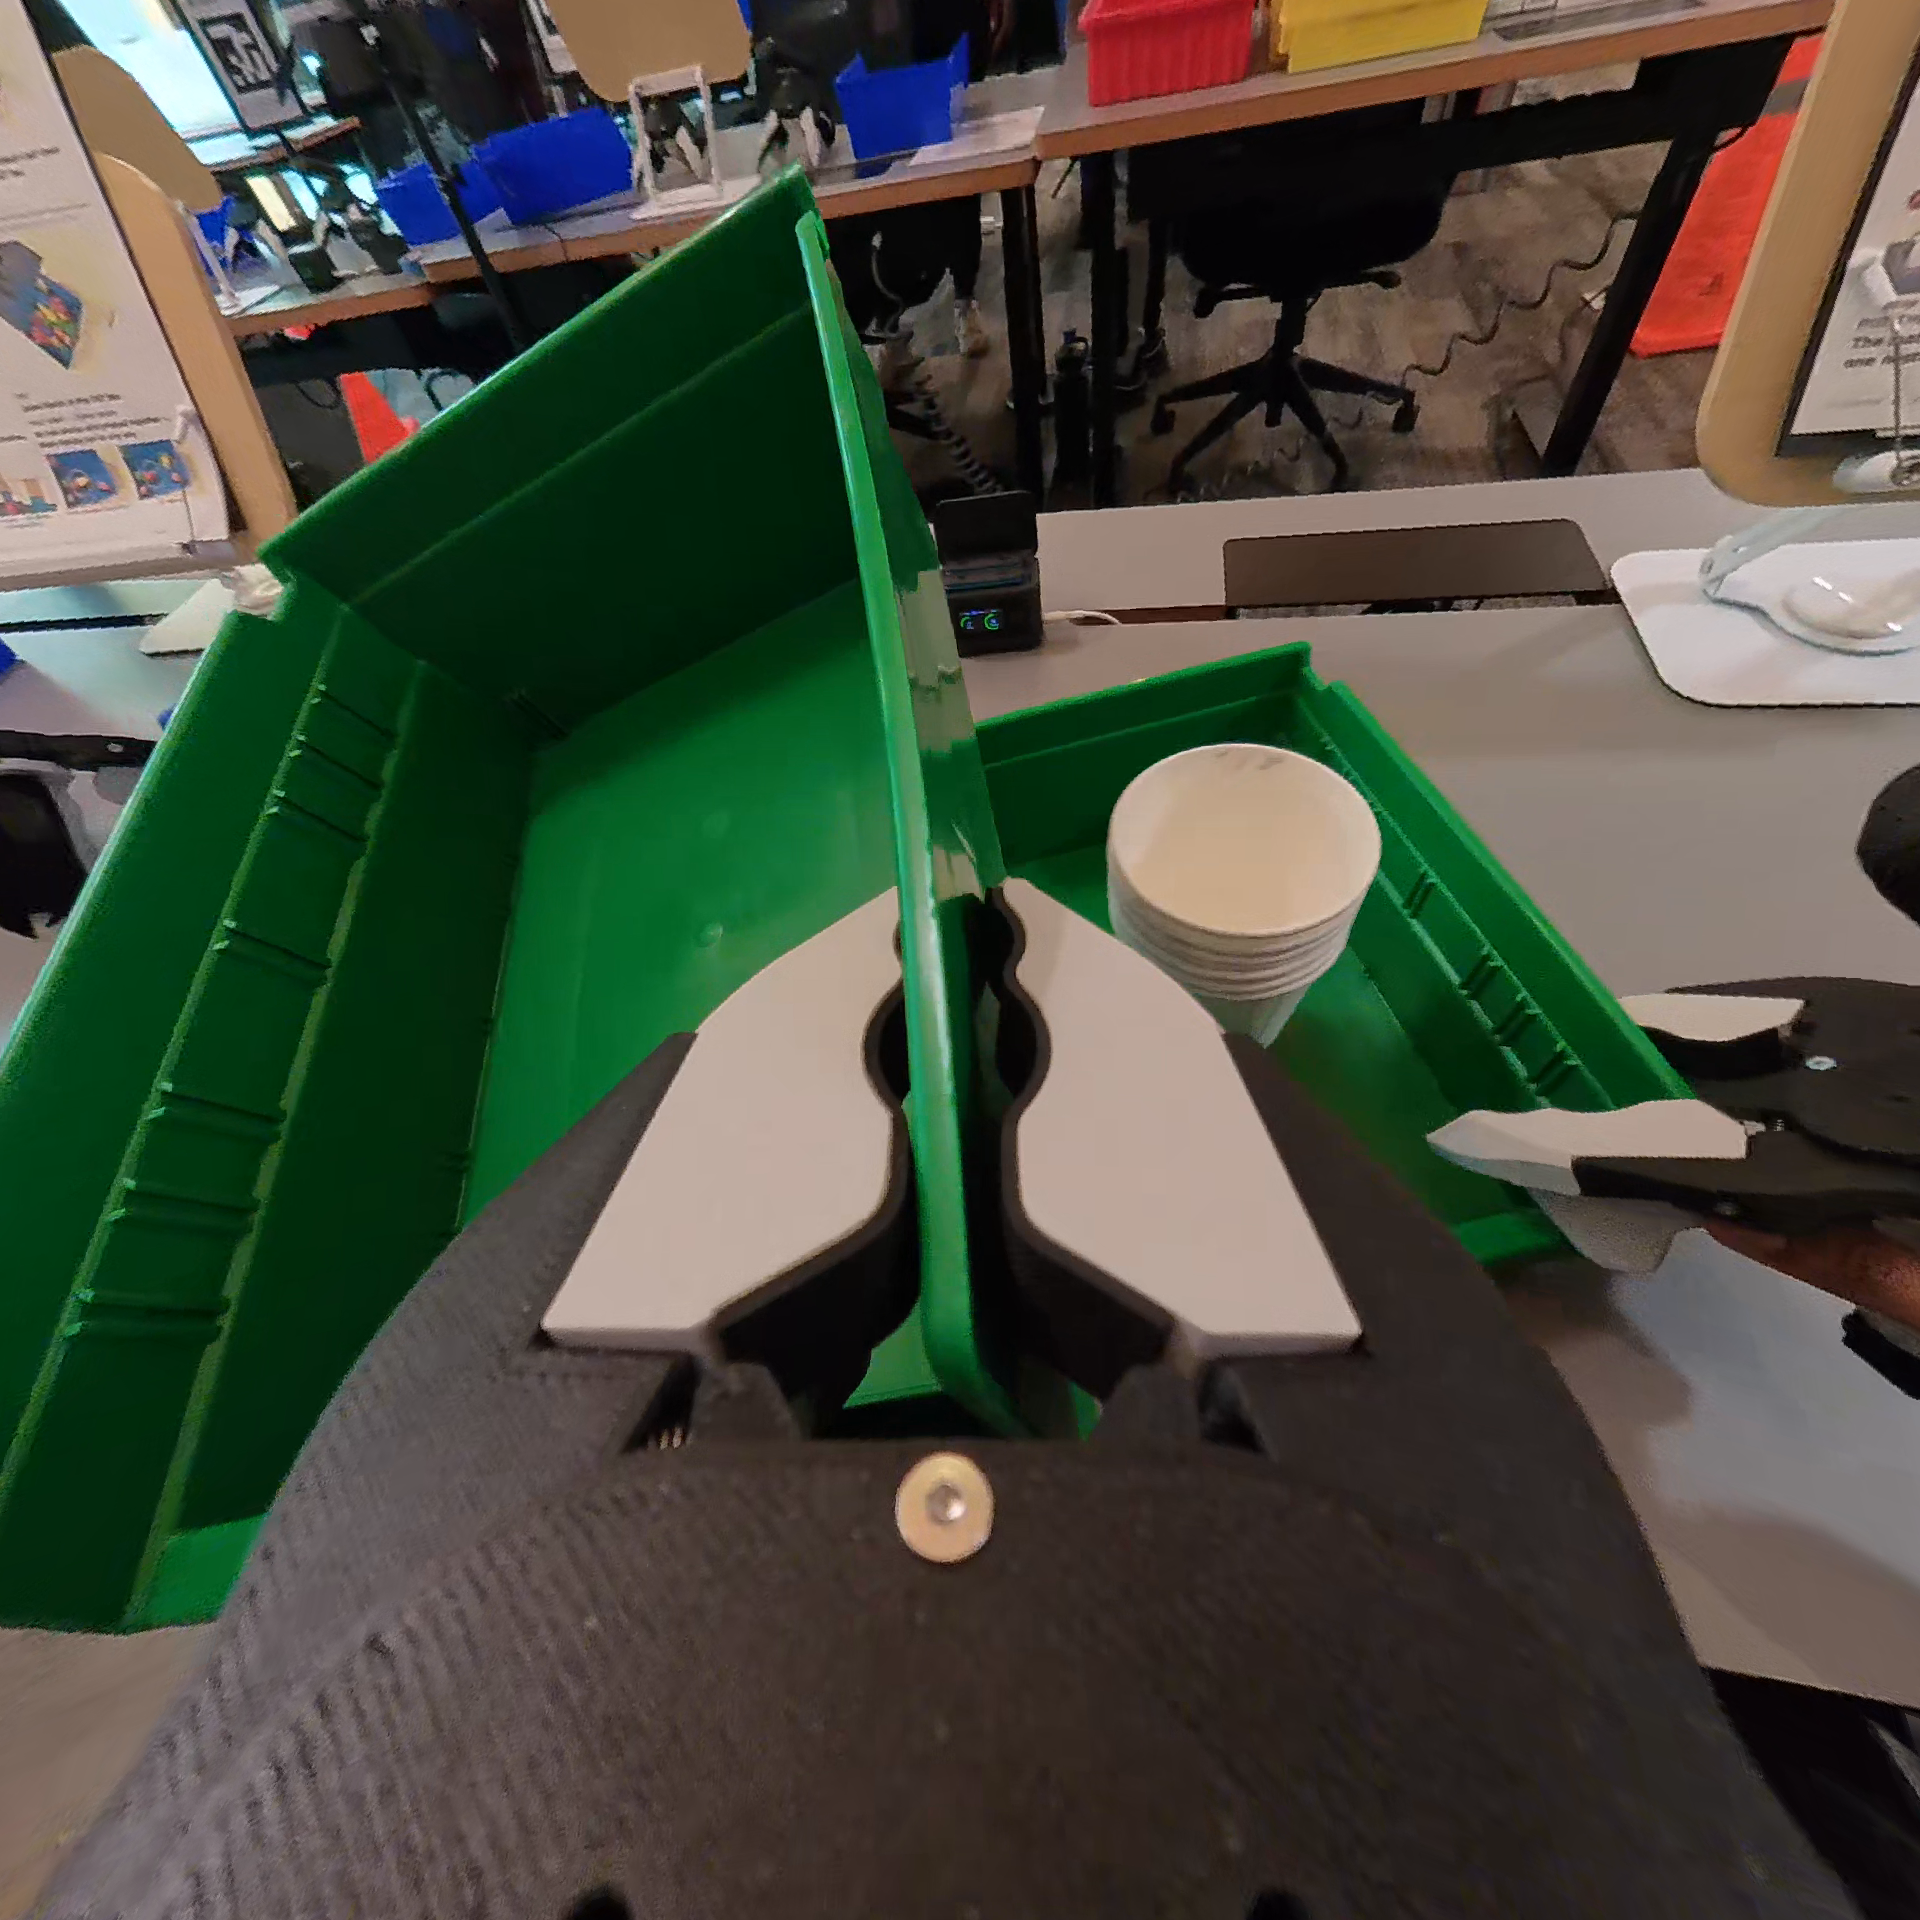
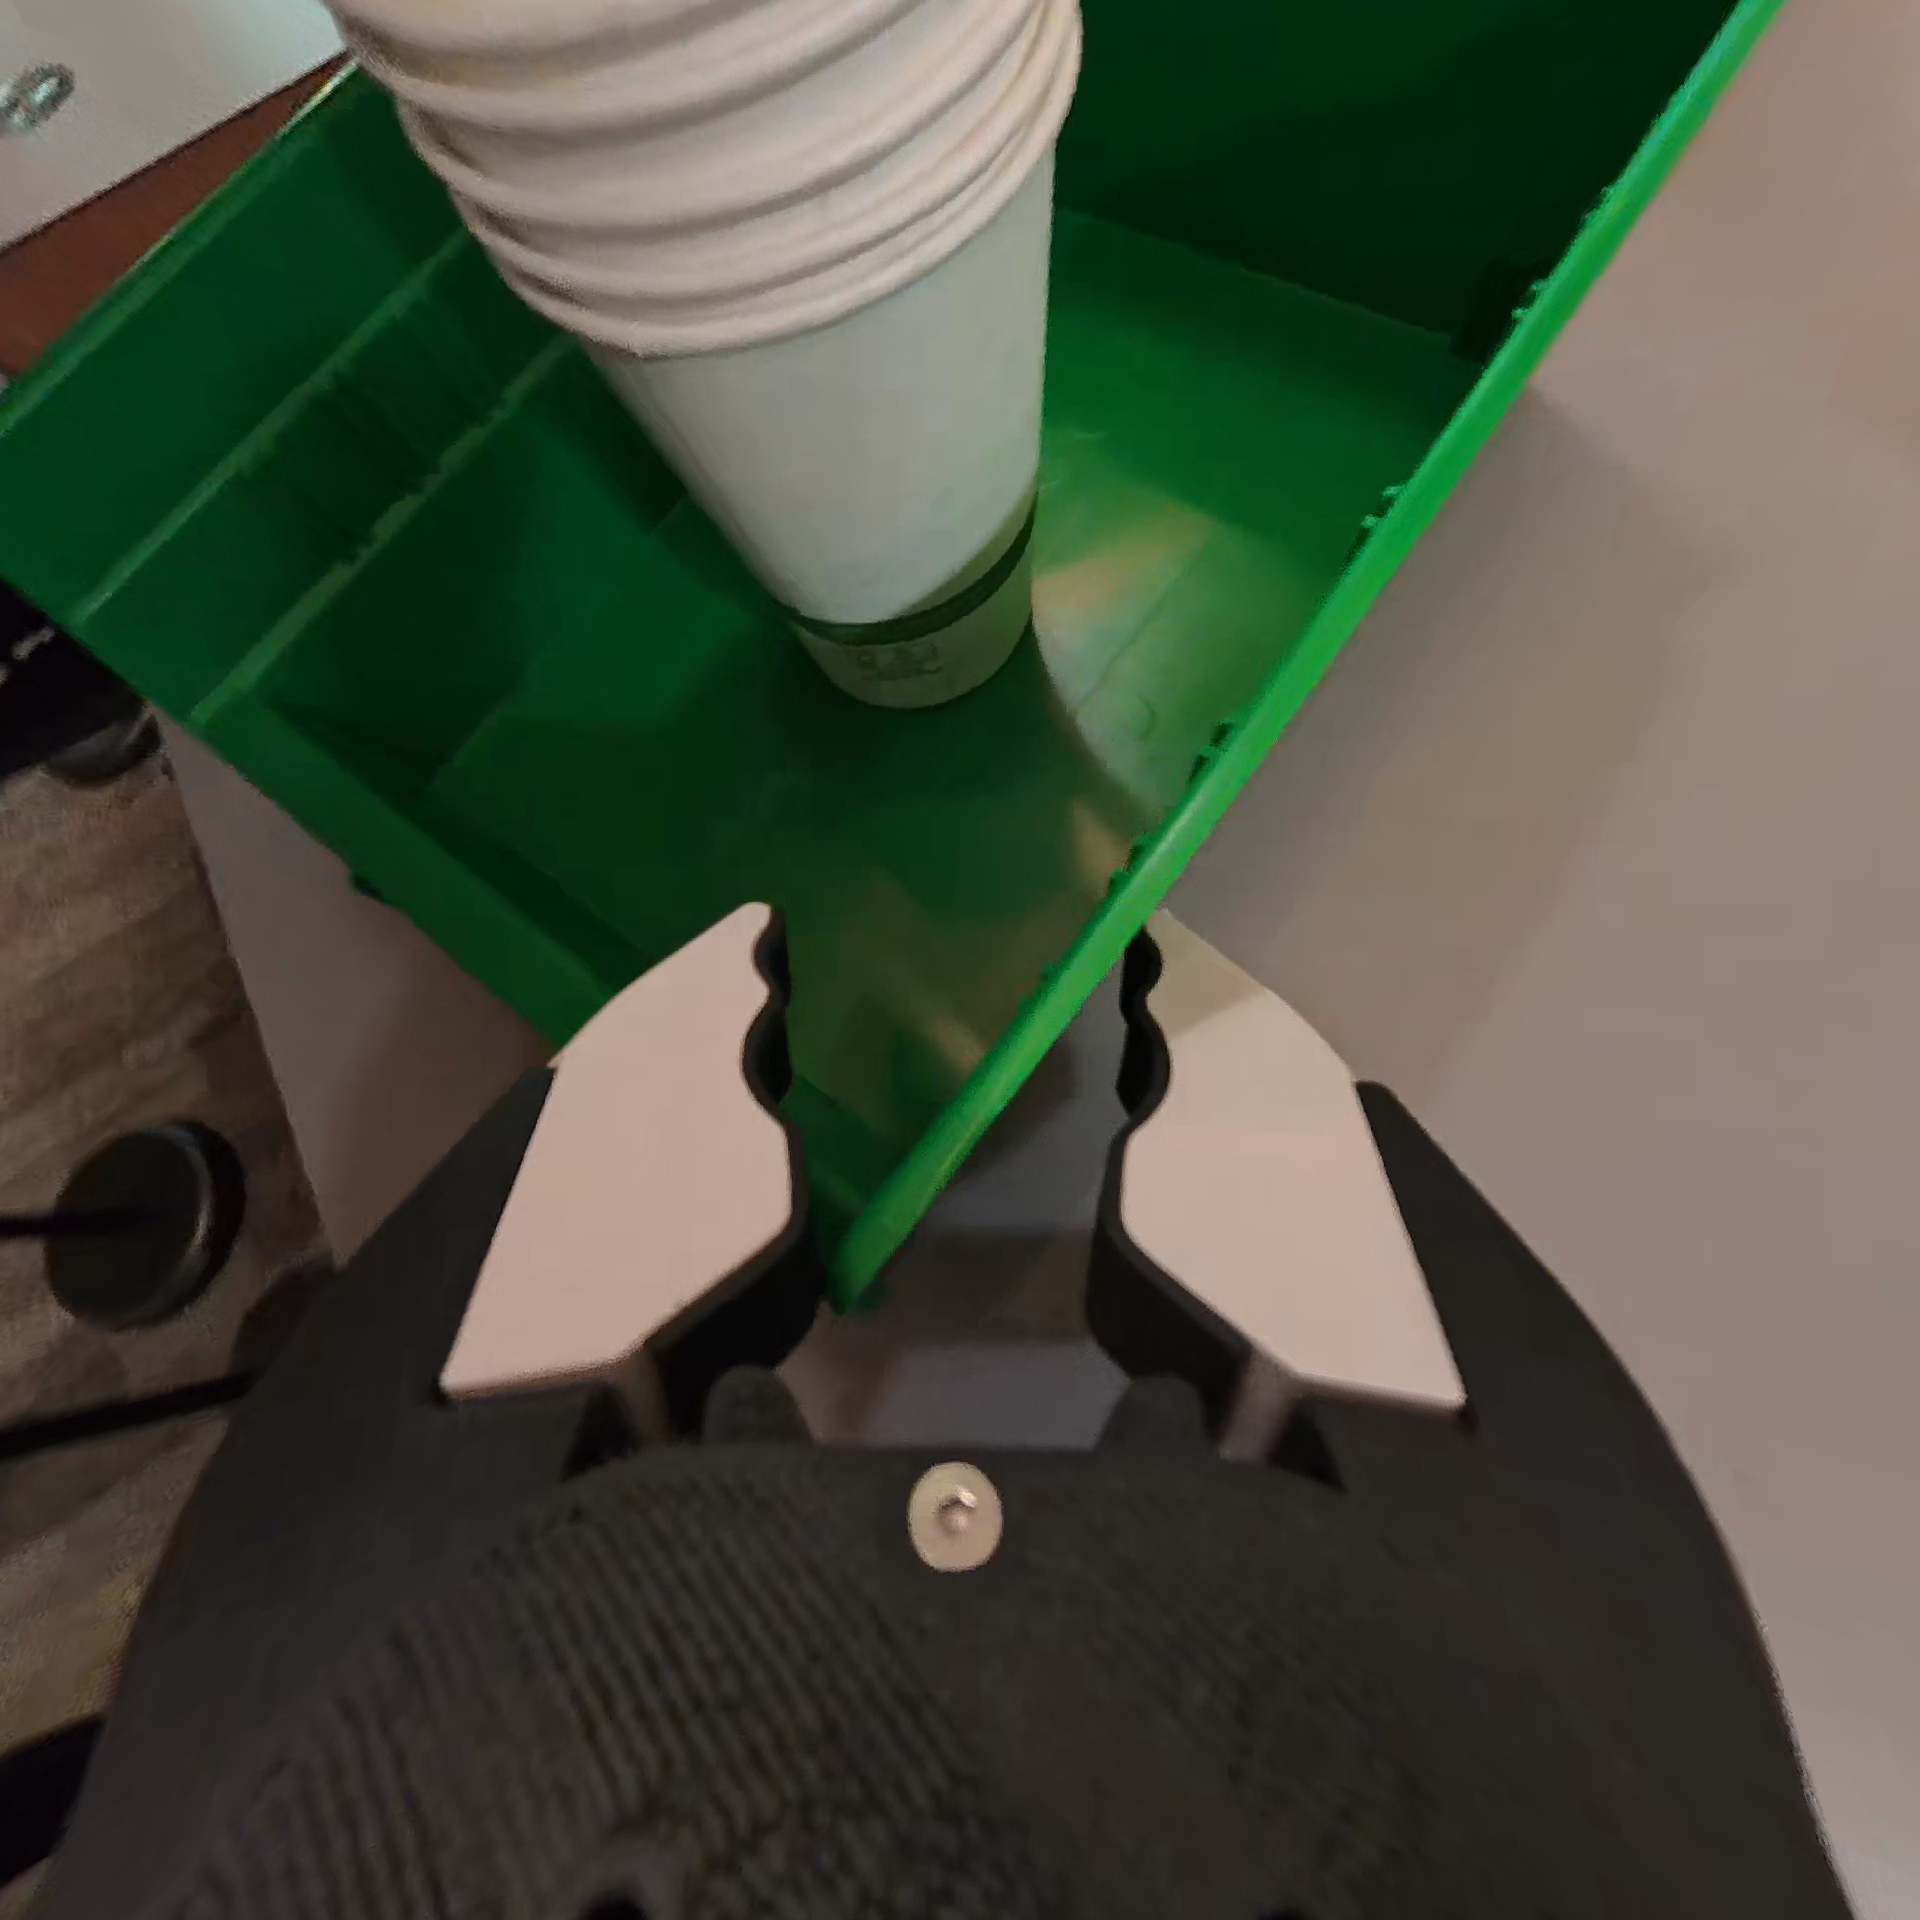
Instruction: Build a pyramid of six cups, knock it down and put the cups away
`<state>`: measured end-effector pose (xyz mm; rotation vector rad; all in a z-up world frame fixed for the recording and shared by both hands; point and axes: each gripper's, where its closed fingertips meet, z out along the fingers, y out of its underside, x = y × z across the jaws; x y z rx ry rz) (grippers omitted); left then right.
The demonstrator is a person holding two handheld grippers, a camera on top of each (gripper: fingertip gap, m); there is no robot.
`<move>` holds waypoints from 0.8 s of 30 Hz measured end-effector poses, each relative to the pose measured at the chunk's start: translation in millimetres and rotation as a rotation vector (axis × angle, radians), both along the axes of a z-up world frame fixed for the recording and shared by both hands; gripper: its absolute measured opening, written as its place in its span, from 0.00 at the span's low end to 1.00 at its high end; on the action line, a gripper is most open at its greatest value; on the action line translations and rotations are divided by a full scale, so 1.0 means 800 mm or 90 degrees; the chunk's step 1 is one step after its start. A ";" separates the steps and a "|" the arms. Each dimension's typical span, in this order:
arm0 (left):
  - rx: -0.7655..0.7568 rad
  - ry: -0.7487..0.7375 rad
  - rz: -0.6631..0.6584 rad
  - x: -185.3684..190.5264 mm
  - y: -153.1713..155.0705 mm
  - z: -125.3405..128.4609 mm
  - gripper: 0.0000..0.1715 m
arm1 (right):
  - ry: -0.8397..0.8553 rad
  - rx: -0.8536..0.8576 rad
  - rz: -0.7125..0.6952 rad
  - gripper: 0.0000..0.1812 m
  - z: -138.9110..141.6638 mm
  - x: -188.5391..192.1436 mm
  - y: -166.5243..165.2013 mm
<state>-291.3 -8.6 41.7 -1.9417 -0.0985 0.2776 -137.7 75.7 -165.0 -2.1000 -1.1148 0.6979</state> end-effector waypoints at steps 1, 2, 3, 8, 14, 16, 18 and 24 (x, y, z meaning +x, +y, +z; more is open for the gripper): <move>-0.004 -0.001 -0.006 0.003 0.002 -0.002 0.07 | -0.004 0.003 0.014 0.34 0.001 0.001 -0.004; -0.005 -0.005 -0.014 0.007 0.004 -0.002 0.07 | -0.001 0.004 0.021 0.33 0.003 0.004 -0.006; -0.002 -0.011 -0.024 0.012 0.007 -0.002 0.07 | 0.009 0.006 0.021 0.29 0.007 0.008 -0.007; 0.031 -0.019 -0.078 0.050 0.019 0.014 0.07 | 0.131 0.021 0.007 0.28 0.066 0.049 -0.006; 0.048 0.010 -0.217 0.153 0.023 0.046 0.06 | 0.168 0.074 -0.038 0.34 0.112 0.179 0.002; 0.052 0.012 -0.290 0.205 0.025 0.053 0.06 | 0.166 0.092 -0.082 0.33 0.115 0.242 0.008; 0.051 0.012 -0.368 0.263 0.025 0.053 0.07 | 0.174 0.096 -0.134 0.33 0.114 0.310 0.010; 0.029 -0.019 -0.567 0.443 0.026 0.013 0.07 | 0.339 0.062 -0.288 0.29 0.110 0.499 -0.013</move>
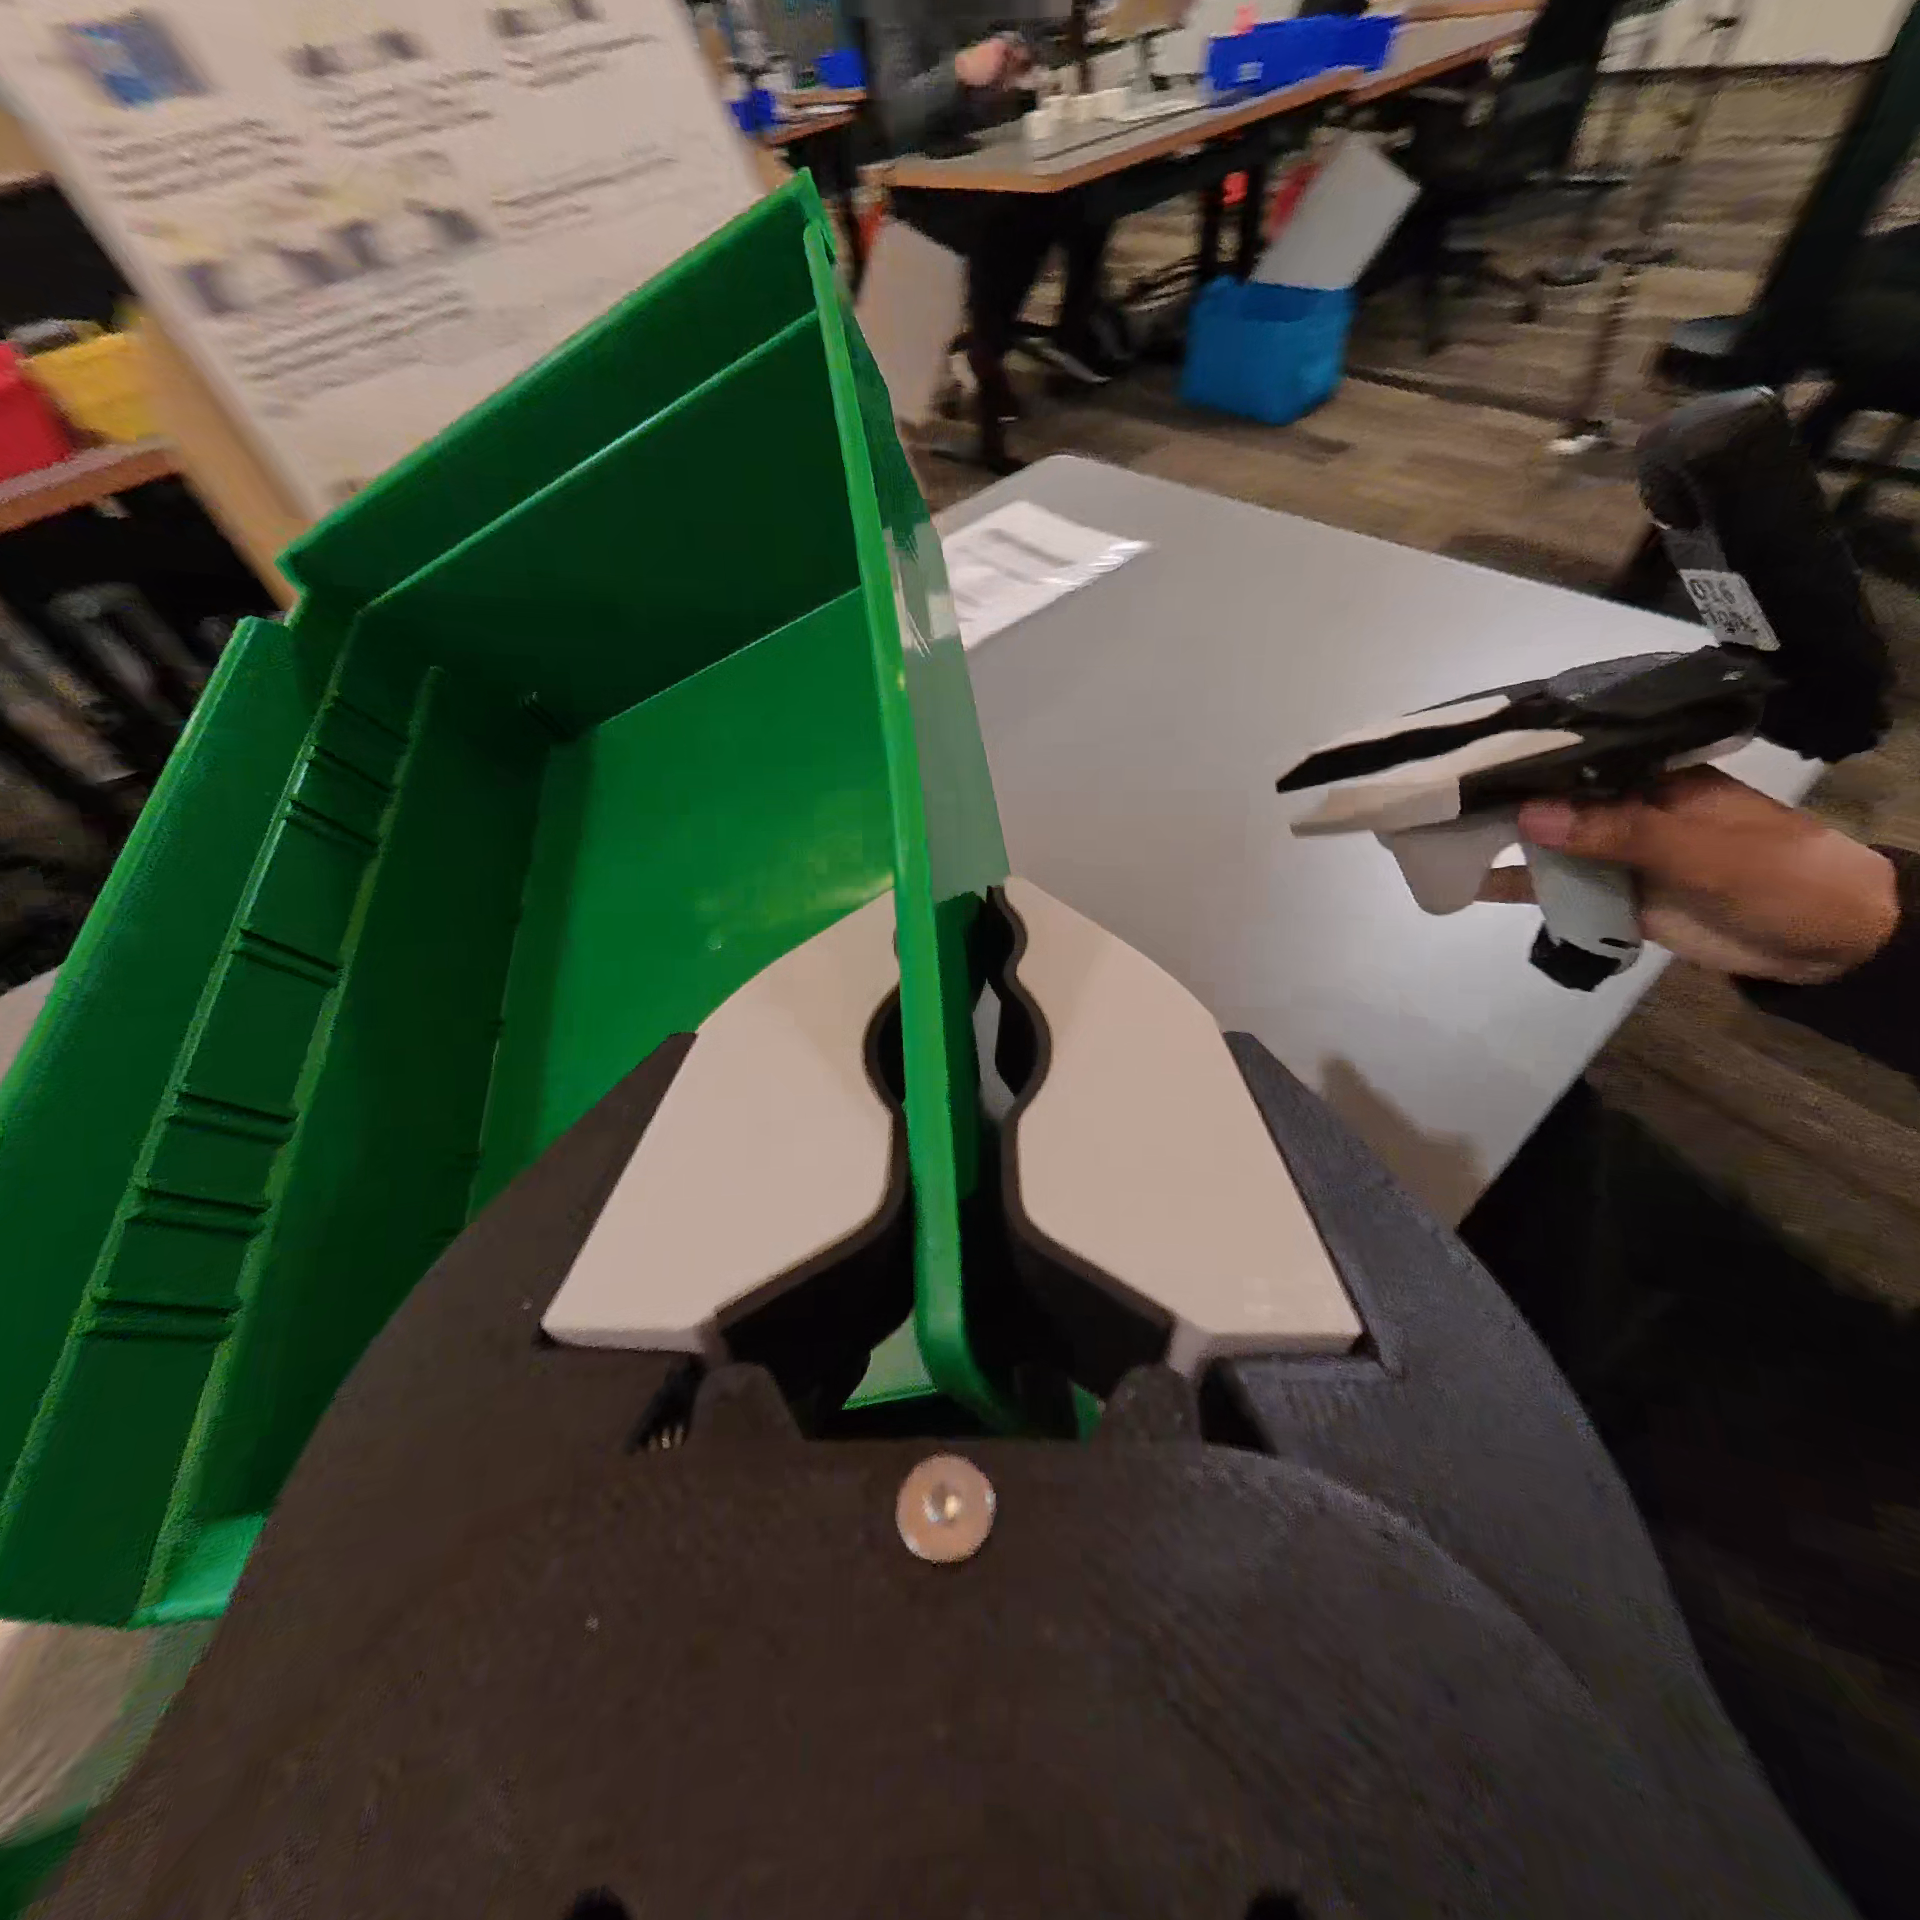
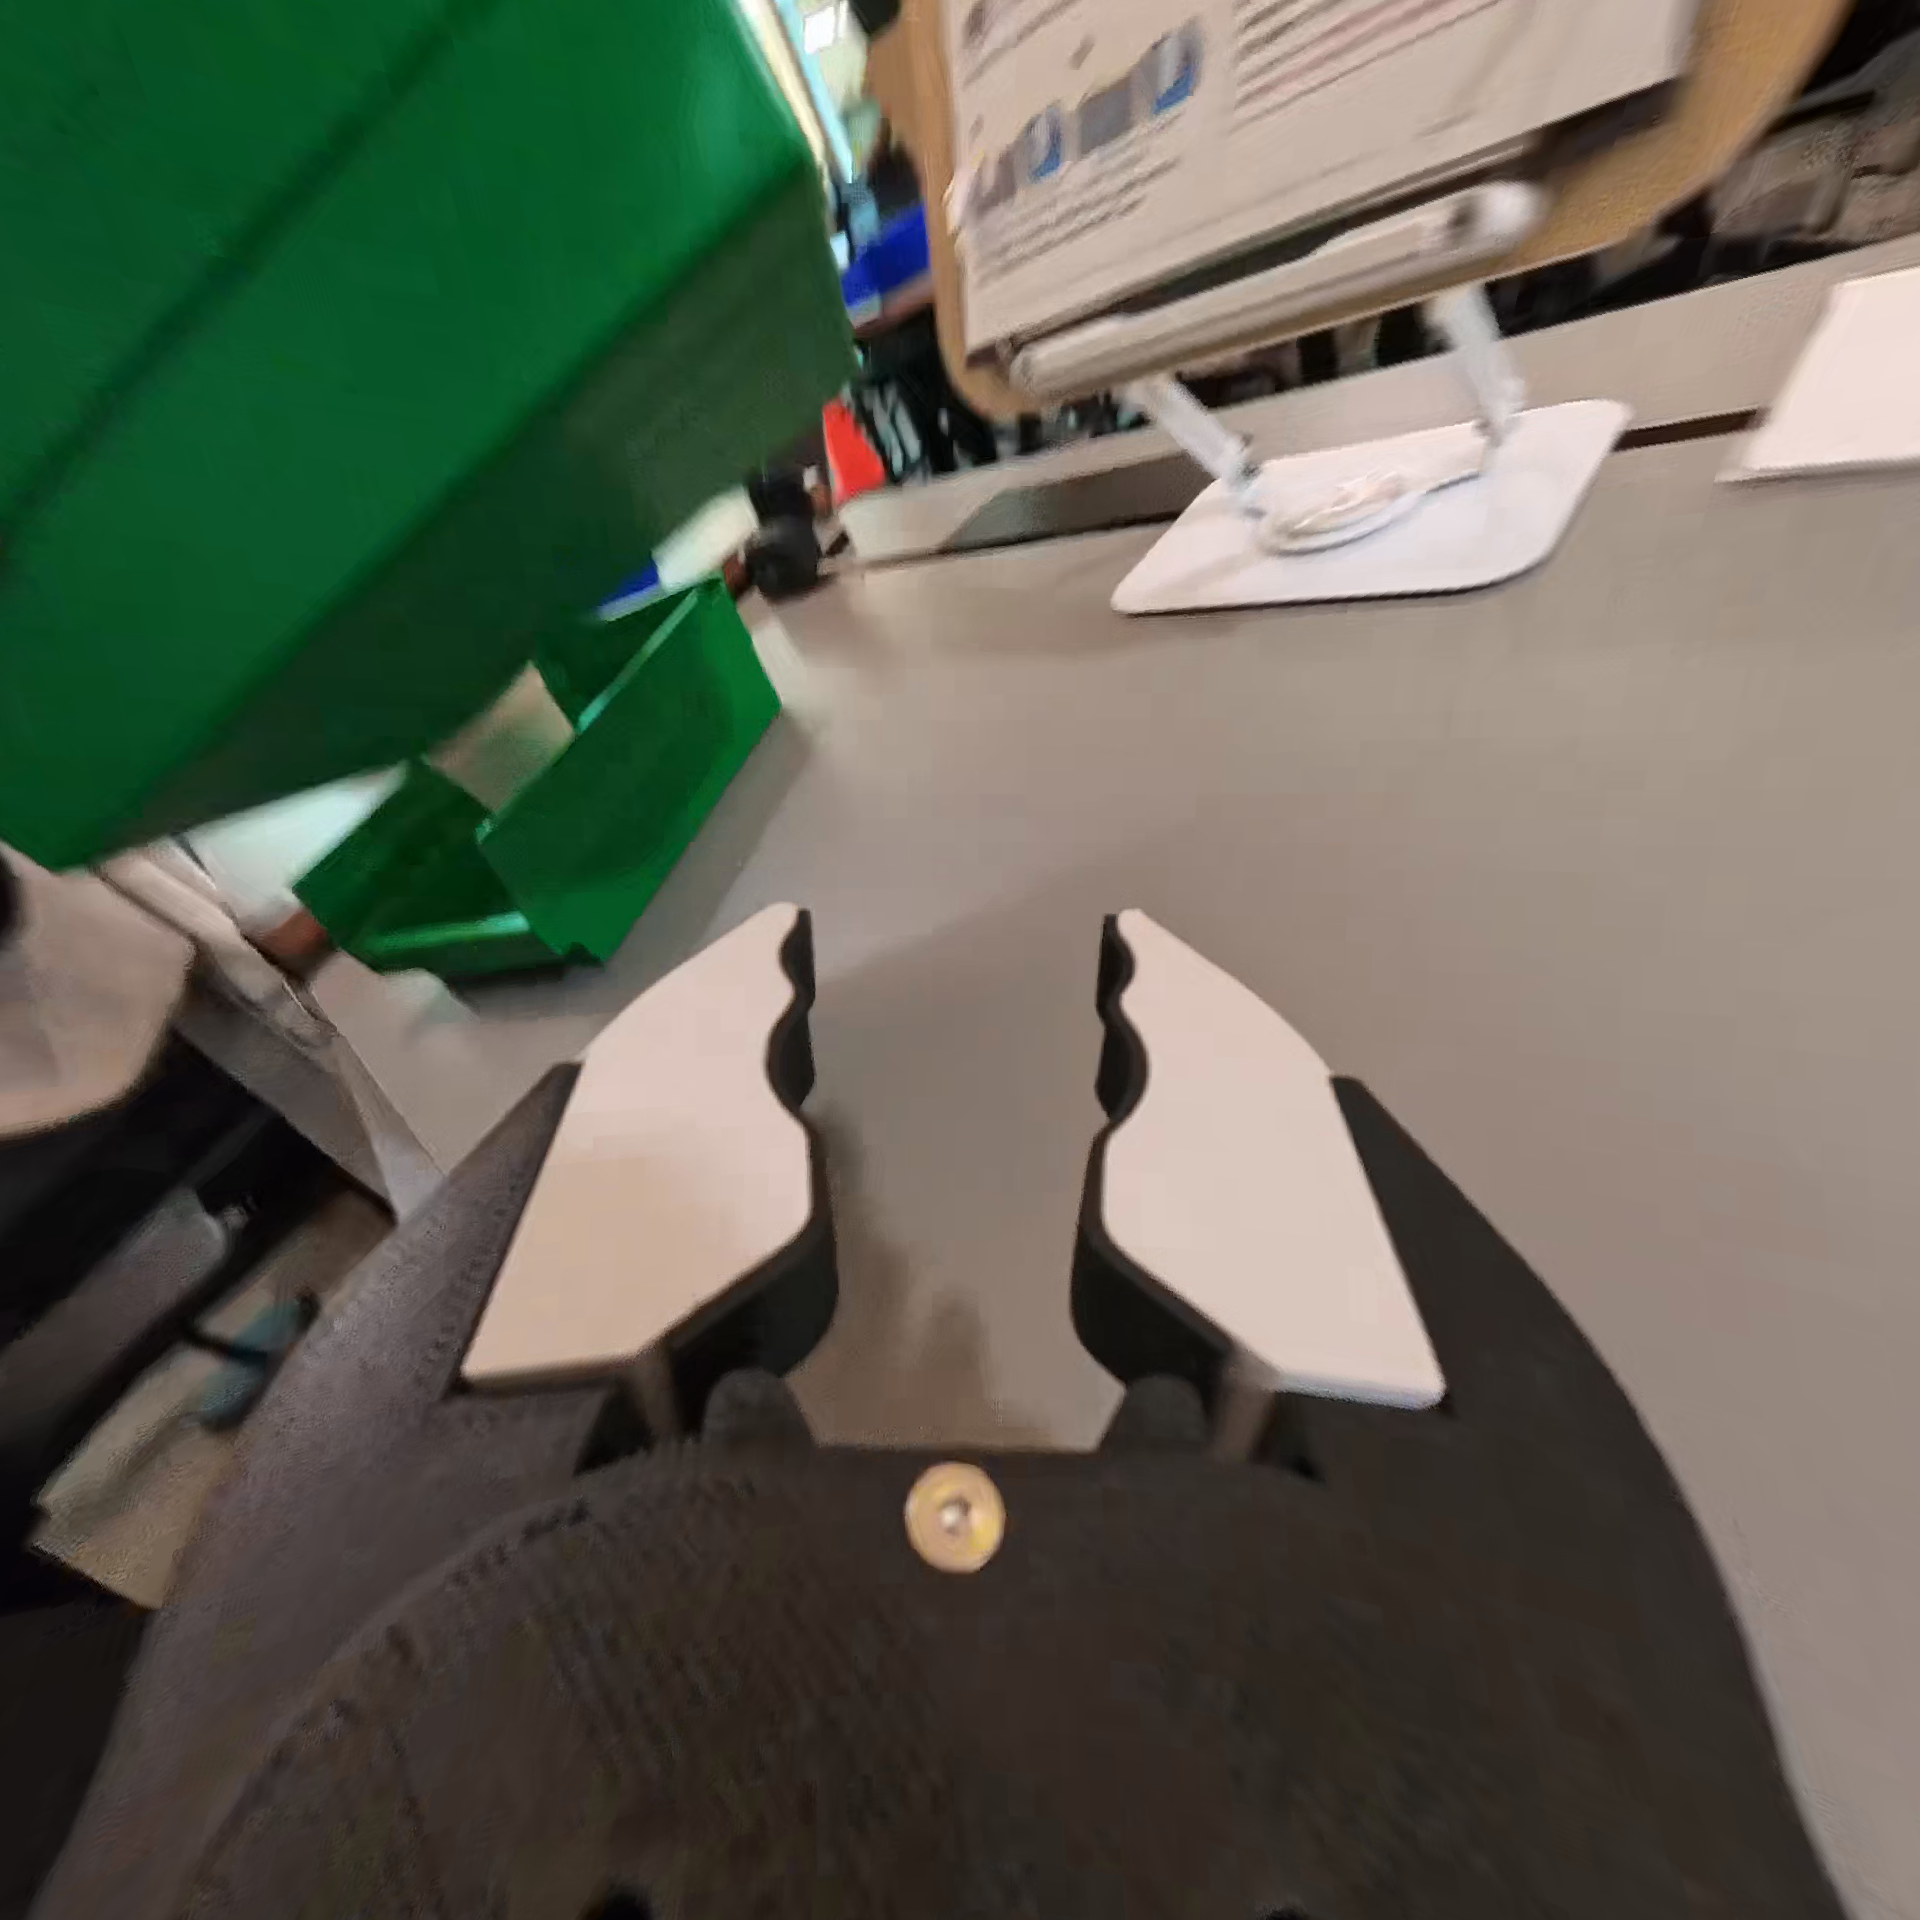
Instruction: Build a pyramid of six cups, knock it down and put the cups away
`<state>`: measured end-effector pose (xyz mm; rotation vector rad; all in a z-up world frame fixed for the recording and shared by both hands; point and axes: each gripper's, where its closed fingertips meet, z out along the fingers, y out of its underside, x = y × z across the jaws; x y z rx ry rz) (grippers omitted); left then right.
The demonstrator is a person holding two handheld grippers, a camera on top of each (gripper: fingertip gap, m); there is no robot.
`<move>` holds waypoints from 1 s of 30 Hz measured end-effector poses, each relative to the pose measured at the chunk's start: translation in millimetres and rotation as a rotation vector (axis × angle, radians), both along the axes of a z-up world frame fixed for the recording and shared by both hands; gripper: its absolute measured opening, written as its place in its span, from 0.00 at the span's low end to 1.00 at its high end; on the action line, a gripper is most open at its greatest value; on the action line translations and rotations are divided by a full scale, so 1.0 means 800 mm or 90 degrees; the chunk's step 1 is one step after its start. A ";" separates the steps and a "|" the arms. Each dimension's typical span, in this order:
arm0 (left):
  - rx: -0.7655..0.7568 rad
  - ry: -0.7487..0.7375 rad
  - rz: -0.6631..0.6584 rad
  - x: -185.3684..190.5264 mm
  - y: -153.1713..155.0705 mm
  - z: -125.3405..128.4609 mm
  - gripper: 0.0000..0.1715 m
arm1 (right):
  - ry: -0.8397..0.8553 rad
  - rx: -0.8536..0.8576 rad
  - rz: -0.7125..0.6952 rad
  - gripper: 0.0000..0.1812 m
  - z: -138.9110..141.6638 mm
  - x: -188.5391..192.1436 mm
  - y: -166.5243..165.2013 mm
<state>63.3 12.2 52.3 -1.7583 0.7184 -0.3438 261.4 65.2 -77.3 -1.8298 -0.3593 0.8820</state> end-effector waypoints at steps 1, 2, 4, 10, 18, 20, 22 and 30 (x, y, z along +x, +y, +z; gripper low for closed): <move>-0.006 -0.001 -0.023 0.028 0.001 -0.014 0.07 | 0.039 0.002 -0.018 0.29 -0.001 0.025 -0.005; -0.015 -0.004 -0.042 0.054 0.001 -0.030 0.07 | 0.072 -0.002 -0.041 0.29 -0.002 0.048 -0.010; -0.028 -0.011 -0.070 0.101 0.001 -0.064 0.07 | 0.128 -0.015 -0.080 0.28 -0.003 0.086 -0.020; -0.076 0.012 -0.127 0.181 -0.009 -0.144 0.07 | 0.129 0.039 -0.140 0.29 0.014 0.130 -0.027; -0.076 0.057 -0.140 0.204 -0.011 -0.203 0.07 | 0.060 0.084 -0.145 0.36 0.019 0.106 -0.033; -0.068 0.073 -0.140 0.207 -0.009 -0.213 0.07 | 0.016 0.084 -0.130 0.36 0.014 0.096 -0.035; -0.056 0.096 -0.140 0.210 -0.006 -0.228 0.06 | -0.011 0.095 -0.122 0.37 0.009 0.086 -0.035; -0.038 0.153 -0.126 0.234 0.003 -0.265 0.07 | -0.070 0.065 -0.013 0.36 -0.023 0.028 -0.046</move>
